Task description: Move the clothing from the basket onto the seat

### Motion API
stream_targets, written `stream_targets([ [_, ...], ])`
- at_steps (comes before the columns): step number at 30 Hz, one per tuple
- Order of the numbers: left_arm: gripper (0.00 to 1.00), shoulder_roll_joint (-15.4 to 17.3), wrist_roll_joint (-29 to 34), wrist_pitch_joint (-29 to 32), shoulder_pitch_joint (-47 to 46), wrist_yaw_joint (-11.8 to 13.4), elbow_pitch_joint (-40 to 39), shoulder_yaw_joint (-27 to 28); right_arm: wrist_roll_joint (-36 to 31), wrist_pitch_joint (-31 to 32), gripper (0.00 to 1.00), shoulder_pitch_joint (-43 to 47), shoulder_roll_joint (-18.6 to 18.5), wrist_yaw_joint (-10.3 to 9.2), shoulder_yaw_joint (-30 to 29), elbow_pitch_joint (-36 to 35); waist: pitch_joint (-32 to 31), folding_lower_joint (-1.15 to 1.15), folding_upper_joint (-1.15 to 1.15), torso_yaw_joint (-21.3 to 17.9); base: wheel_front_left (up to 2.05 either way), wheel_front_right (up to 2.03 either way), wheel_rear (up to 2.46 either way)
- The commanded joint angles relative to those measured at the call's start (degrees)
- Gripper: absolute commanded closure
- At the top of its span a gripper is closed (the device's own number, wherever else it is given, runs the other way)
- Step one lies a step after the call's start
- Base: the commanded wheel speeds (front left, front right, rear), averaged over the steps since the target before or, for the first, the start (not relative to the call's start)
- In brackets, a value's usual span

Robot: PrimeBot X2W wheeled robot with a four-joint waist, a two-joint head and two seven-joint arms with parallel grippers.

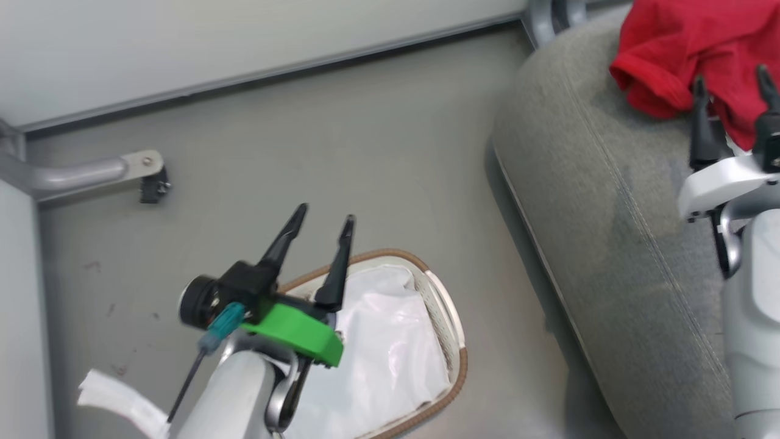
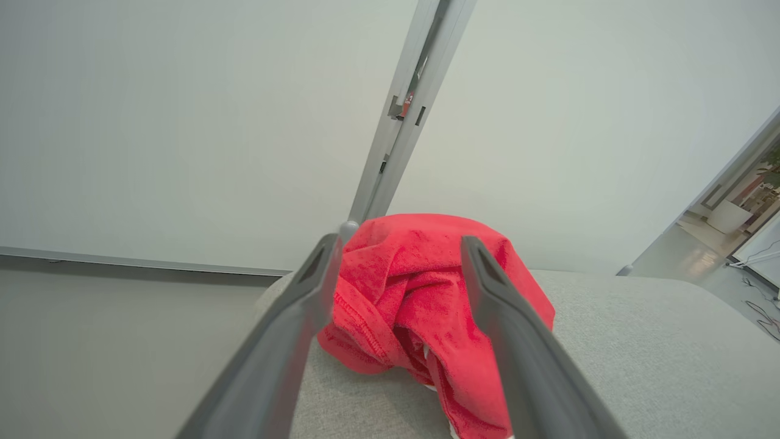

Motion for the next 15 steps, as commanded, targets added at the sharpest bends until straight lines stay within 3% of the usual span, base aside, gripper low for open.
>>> stream_targets([
  [1,0.00,-0.2,0.0,0.0,2.2,0.2,-0.2,1.8,0.5,-0.3,0.00,1.6,0.6,-0.06,0.7,-0.4,-5.5,0.00,0.00,5.1,0.00,0.00,0.00],
  [15,0.00,-1.3,2.6,0.1,11.7,2.2,0.6,18.3,6.7,-0.3,0.00,11.7,5.6,-0.06,7.8,-4.6,-11.7,0.00,0.00,9.0,0.00,0.00,0.00],
])
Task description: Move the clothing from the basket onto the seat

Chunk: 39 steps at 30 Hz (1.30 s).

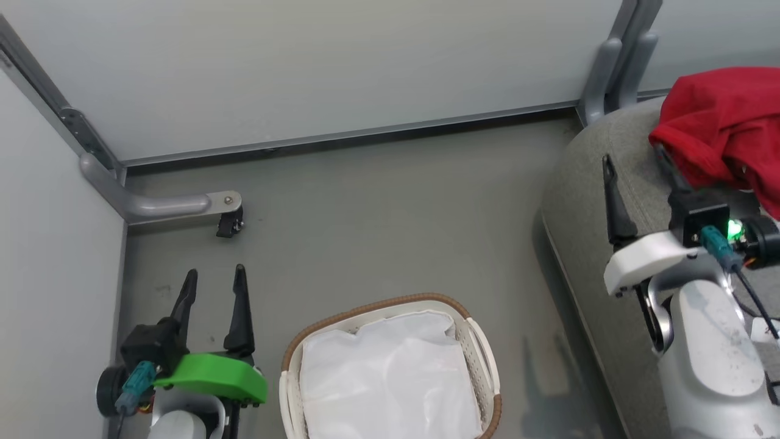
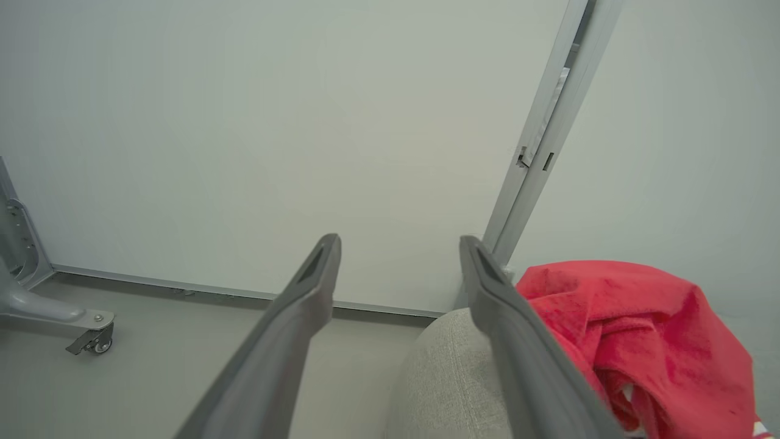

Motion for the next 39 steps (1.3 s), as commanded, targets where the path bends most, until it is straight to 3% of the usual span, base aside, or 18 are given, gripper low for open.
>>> stream_targets([
  [1,0.00,0.0,0.9,0.1,1.9,0.2,0.2,1.1,0.8,-0.3,0.00,2.6,-0.1,-0.06,0.3,-0.4,-2.5,0.00,0.00,1.8,0.00,0.00,0.00],
  [17,0.00,-0.2,0.7,0.1,9.6,0.1,0.0,3.6,12.8,-0.3,0.00,18.2,0.0,-0.06,5.7,-3.6,-5.7,0.00,0.00,1.9,0.00,0.00,0.00],
  [39,0.00,-0.2,-0.2,0.1,10.3,0.9,0.1,2.4,13.1,-0.3,0.00,21.1,0.0,-0.06,5.1,-5.2,-6.3,0.00,0.00,0.5,0.00,0.00,0.00],
])
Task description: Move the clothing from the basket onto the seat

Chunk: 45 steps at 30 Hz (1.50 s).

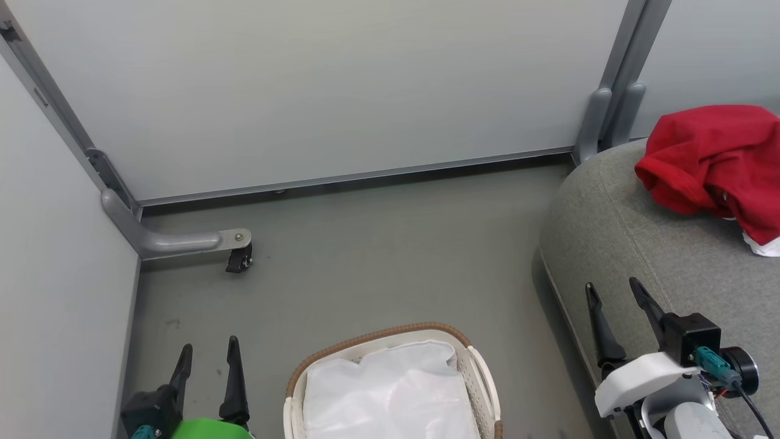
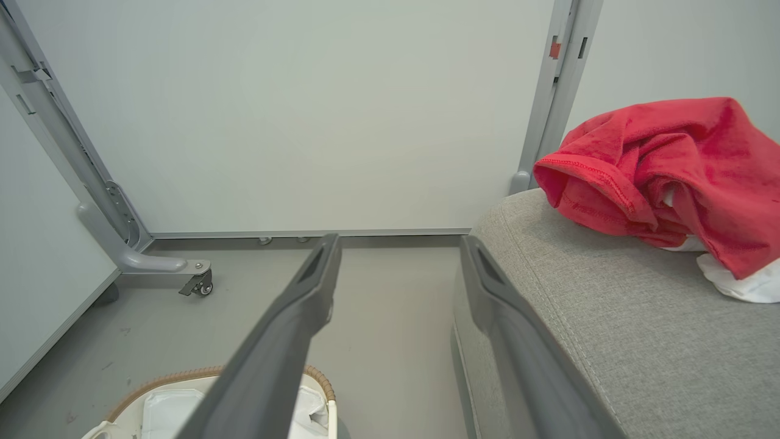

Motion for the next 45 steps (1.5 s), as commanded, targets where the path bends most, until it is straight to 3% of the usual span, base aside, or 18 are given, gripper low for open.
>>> stream_targets([
  [1,0.00,0.0,-0.2,0.1,0.3,0.1,0.0,0.1,0.3,-0.3,0.00,0.8,-0.2,-0.06,-0.2,-0.2,0.0,0.00,0.00,0.1,0.00,0.00,0.00],
  [3,0.00,0.0,-0.7,0.1,0.1,0.0,-0.3,0.3,0.4,-0.3,0.00,0.8,-0.2,-0.06,-0.2,-0.2,0.1,0.00,0.00,0.2,0.00,0.00,0.00],
  [4,1.00,0.0,-0.8,0.0,0.0,0.0,-0.2,0.1,0.1,0.0,1.00,0.0,0.0,0.00,-0.1,0.0,0.1,0.00,0.00,0.2,0.00,0.00,0.00],
  [45,1.00,0.0,-34.9,9.9,-3.9,-1.4,-1.7,4.7,39.6,9.9,1.00,0.0,0.0,-0.01,-2.2,-1.7,0.1,0.00,0.00,-0.3,0.00,0.00,0.00],
])
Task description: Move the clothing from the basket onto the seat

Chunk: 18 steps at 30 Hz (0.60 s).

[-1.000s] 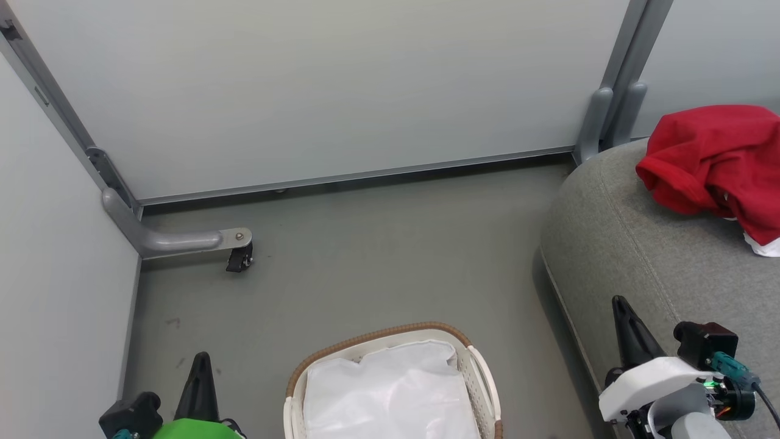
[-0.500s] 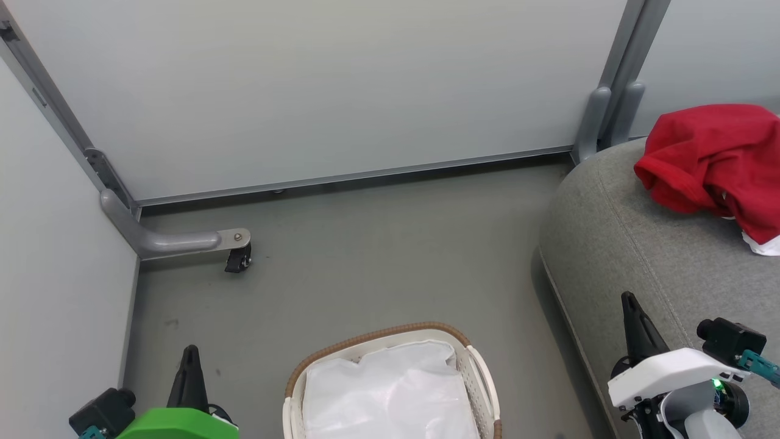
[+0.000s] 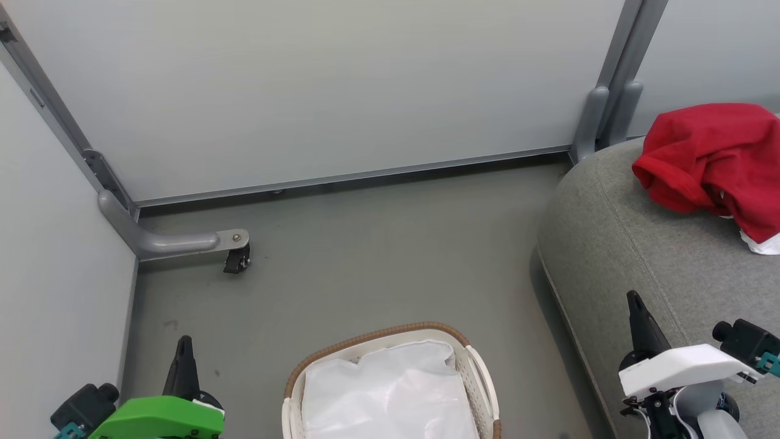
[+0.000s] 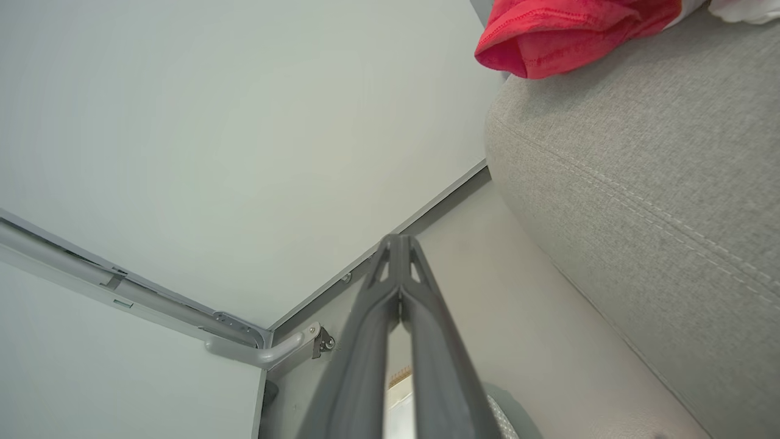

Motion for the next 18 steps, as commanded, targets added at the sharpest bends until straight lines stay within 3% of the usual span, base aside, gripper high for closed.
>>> stream_targets([
  [1,1.00,0.2,-2.0,0.5,-1.7,-0.4,-0.9,0.5,2.2,0.5,1.00,-0.8,-0.4,-0.01,-0.3,-1.0,0.0,0.00,0.00,0.0,0.00,0.00,0.00],
  [18,1.00,0.2,-12.4,3.5,-3.0,-0.8,-1.8,2.0,14.3,3.5,1.00,-1.0,-0.5,-0.02,-1.0,-1.8,0.0,0.00,0.00,-0.3,0.00,0.00,0.00],
])
